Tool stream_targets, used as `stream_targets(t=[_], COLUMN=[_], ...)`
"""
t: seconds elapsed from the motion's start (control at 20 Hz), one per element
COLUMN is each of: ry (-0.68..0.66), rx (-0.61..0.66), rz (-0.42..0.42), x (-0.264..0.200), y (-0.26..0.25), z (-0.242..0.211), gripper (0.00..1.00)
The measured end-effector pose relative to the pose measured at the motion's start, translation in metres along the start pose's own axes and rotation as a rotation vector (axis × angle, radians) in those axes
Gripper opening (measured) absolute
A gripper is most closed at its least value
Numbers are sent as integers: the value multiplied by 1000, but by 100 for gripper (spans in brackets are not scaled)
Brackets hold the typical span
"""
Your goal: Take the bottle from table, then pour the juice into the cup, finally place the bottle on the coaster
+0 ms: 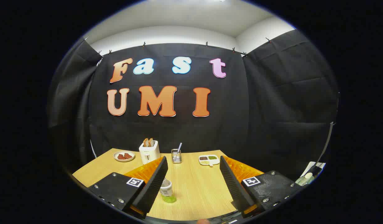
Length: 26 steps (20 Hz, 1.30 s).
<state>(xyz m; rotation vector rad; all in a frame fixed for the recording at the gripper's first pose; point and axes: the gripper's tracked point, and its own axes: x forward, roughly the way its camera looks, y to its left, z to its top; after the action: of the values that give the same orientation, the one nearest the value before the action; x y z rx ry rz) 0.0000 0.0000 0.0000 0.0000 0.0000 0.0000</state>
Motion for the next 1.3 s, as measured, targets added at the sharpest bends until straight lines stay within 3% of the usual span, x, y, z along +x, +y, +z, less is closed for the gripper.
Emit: stream_targets(t=[0.8, 1.3], ry=[-6, 61], rx=[-23, -49], rz=[4, 80], x=[-5, 16], y=[3, 37], z=[5, -59], gripper=[99, 100])
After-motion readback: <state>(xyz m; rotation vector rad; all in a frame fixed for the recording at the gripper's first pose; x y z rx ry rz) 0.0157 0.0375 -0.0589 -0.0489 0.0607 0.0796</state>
